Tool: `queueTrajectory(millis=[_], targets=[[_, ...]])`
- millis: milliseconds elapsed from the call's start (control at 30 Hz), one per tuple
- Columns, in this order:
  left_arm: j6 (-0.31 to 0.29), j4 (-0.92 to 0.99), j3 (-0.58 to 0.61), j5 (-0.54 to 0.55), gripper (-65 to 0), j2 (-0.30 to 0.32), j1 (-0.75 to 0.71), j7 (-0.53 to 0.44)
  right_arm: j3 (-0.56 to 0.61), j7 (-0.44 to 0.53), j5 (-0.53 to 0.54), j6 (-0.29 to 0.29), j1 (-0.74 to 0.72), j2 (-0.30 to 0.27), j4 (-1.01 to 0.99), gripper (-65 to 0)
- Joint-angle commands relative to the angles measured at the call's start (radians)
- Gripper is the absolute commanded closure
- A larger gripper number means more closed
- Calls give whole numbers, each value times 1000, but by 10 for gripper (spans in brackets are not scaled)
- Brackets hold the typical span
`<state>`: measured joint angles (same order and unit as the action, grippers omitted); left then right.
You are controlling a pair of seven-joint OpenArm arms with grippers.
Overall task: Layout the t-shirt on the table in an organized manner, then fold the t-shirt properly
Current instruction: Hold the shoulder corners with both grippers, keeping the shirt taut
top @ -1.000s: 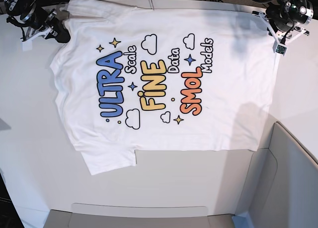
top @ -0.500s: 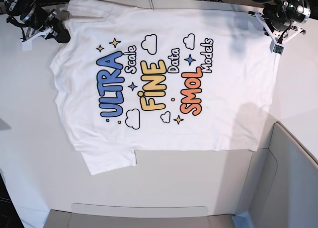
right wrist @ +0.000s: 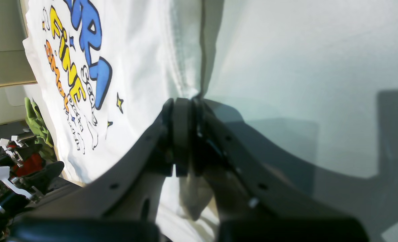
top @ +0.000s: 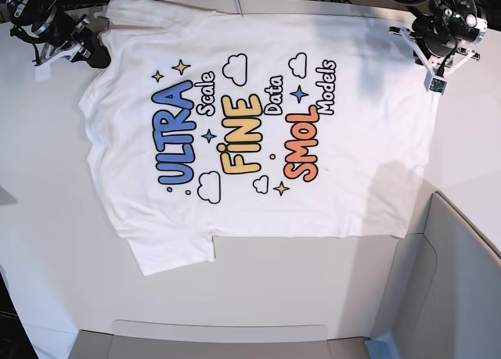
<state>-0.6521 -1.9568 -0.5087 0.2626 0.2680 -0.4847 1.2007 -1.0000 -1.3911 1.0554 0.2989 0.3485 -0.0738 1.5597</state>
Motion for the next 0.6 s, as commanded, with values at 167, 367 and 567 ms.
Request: queueTrajectory(millis=[167, 367, 567], targets=[[1, -14, -5, 5, -41, 10, 5, -12, -1, -5, -47, 1, 2, -7, 6, 0], [1, -14, -5, 5, -41, 10, 5, -12, -1, -5, -47, 1, 2, -7, 6, 0], [1, -14, -5, 5, -41, 10, 5, -12, -1, -5, -47, 1, 2, -7, 6, 0]])
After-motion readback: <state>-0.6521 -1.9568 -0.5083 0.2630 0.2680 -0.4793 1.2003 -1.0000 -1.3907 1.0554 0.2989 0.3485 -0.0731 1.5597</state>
